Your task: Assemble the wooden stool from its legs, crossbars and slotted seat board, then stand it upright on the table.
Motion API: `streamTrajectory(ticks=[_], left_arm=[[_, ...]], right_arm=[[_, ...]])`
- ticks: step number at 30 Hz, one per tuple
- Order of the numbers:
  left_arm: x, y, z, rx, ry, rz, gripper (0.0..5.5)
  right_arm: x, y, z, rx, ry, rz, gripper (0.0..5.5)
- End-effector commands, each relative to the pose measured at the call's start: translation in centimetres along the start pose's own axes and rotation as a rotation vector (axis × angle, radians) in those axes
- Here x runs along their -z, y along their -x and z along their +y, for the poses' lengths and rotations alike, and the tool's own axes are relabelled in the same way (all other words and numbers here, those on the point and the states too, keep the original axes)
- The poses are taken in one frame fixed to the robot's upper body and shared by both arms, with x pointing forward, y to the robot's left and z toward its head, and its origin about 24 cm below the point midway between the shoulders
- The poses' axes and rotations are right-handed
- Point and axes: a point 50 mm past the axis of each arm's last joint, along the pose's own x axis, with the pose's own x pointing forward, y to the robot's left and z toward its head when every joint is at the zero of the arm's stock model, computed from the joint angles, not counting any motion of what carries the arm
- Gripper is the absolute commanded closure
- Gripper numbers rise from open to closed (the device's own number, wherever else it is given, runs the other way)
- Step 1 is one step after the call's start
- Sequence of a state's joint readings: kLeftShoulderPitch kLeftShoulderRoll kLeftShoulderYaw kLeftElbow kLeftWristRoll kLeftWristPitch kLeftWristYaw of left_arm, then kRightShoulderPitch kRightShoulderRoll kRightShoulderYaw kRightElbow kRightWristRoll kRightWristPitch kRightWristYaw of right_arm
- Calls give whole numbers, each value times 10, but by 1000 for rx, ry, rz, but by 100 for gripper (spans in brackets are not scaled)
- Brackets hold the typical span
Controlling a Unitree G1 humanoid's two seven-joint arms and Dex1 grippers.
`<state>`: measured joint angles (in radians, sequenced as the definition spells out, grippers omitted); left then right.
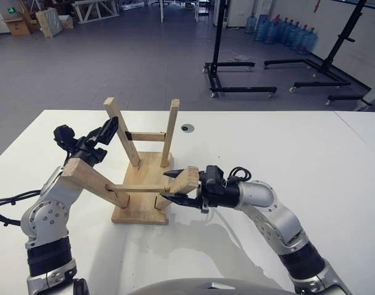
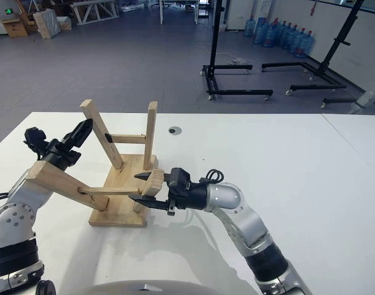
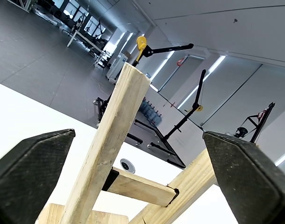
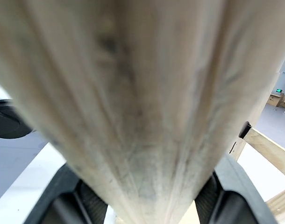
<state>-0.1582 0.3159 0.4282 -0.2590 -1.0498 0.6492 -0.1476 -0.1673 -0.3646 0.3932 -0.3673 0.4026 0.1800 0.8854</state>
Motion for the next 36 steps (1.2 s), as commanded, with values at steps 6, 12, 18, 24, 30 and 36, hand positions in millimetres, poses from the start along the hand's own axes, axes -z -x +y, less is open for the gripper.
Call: streamTrajectory(ticks=[6, 12, 18, 24, 30, 36], left_arm=[[4, -3, -4, 15, 11, 20, 50], [4, -4, -4, 16, 11, 19, 50], [5, -4, -4, 19, 12, 23, 50], [6, -5, -5, 21, 14, 24, 50], [6, -5, -5, 22, 16, 25, 50], [7, -5, -4, 24, 16, 30, 50]], right_arm=[[4, -4, -7, 48, -127, 96, 345], [0, -6, -13, 67, -178, 71, 345], [3, -3, -11, 76, -195, 75, 345], [7, 2, -10, 86, -209, 66, 345], [7, 4, -10, 86, -210, 43, 345], [6, -3, -8, 57, -191, 57, 345]])
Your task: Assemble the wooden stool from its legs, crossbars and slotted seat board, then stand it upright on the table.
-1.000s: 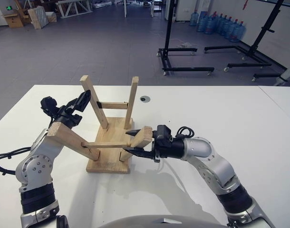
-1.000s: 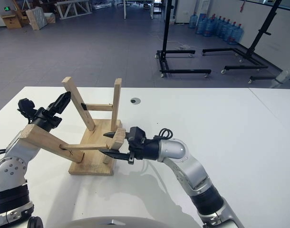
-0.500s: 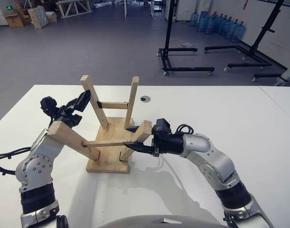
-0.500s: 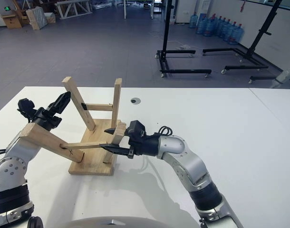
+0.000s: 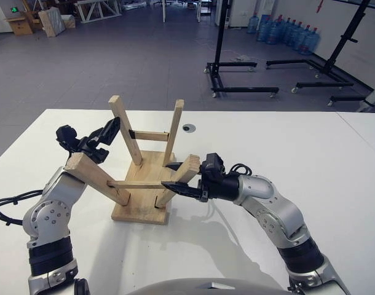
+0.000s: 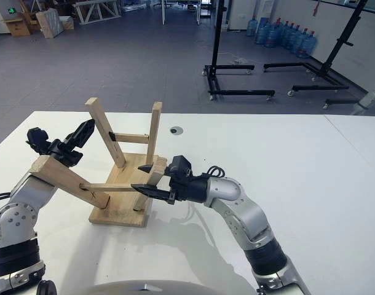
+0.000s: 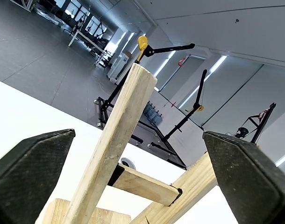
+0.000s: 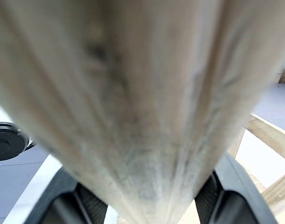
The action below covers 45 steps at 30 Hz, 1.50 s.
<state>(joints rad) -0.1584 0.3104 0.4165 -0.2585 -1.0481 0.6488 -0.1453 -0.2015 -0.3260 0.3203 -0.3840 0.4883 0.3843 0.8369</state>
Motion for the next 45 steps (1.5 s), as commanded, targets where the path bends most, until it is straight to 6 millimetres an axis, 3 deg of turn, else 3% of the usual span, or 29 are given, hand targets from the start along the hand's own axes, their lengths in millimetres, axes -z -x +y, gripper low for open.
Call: streamTrajectory(ticks=[1, 11, 19, 22, 26, 29, 32, 36, 40, 45], left_arm=[[3, -4, -2, 19, 11, 19, 50], [-3, -5, 5, 3, 18, -3, 50], [-45, -13, 18, -23, 54, -128, 50], [-52, -12, 24, -44, 28, -136, 50], [-79, -8, 24, -73, -70, -181, 50], [-110, -7, 11, -87, -189, -238, 50], [-145, -8, -26, -41, -315, -310, 50], [-160, -14, -73, 52, -392, -336, 50], [-140, -27, -109, 113, -494, -210, 50], [-98, -35, -106, 1, -837, 12, 50]], right_arm=[[10, -6, 3, -12, -47, 53, 345], [11, -9, 3, -22, -32, 76, 345], [13, -9, 4, -15, -20, 93, 345], [13, -10, 3, -12, -14, 95, 345], [13, -13, 4, -15, 5, 106, 345], [12, -16, 5, -17, 26, 118, 345], [11, -17, 6, -18, 53, 134, 345], [13, -16, 6, 2, 41, 132, 345], [14, -16, 2, 37, 23, 134, 345], [11, -26, -8, 105, 45, 166, 345]])
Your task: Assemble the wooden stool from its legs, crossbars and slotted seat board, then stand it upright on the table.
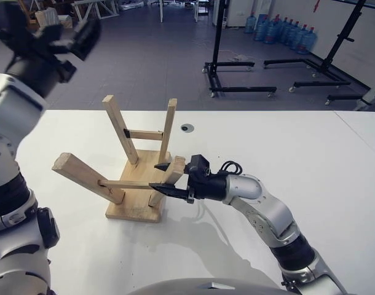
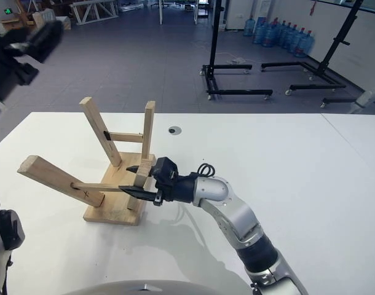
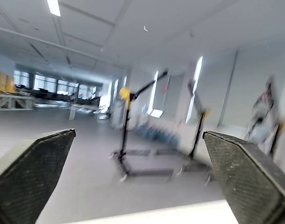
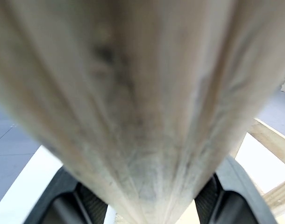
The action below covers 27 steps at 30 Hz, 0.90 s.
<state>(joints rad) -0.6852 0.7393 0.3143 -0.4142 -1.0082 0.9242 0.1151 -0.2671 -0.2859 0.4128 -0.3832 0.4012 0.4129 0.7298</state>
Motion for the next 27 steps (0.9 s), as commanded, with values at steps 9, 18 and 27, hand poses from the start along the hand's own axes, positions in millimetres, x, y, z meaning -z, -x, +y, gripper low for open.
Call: streamTrajectory(ticks=[9, 18, 27], left_arm=[[39, 1, -9, 8, -349, 183, 50], [35, -4, -8, -6, -279, 119, 50], [-42, -3, 25, -93, 29, -227, 50]], right_arm=[[16, -12, -18, 120, 36, 194, 345], [4, -10, -33, 146, -3, 148, 345], [11, 12, -39, 97, -178, 241, 345]])
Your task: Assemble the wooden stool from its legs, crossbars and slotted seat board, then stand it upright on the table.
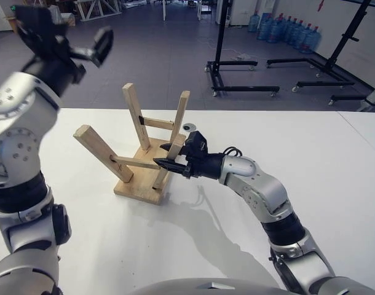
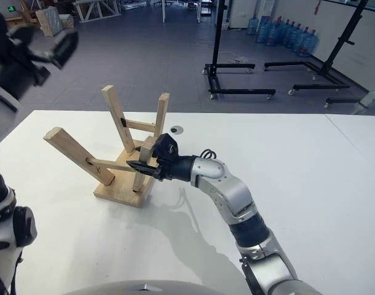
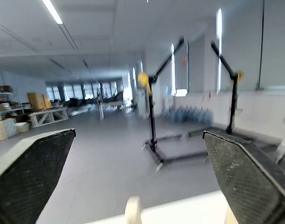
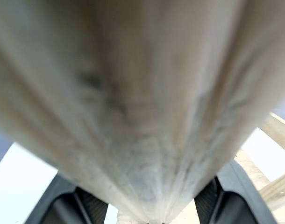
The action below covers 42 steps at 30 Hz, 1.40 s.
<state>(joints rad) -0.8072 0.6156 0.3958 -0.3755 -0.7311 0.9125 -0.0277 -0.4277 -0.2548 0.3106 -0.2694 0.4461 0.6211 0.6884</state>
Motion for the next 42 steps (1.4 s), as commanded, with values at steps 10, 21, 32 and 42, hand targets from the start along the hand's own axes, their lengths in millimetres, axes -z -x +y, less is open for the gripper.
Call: streamTrajectory(ticks=[10, 21, 32, 42], left_arm=[[27, 29, 51, -154, 122, 68, 50], [120, 94, 47, -103, 286, 285, 50], [50, 60, 55, -63, 201, 17, 50], [47, 16, -28, 249, -409, 211, 50]], right_arm=[[41, 33, -4, -7, 59, 291, 345], [36, 52, -13, 20, 107, 287, 345], [30, 44, -15, 57, 92, 248, 345], [22, -8, -25, 183, 95, 232, 345]])
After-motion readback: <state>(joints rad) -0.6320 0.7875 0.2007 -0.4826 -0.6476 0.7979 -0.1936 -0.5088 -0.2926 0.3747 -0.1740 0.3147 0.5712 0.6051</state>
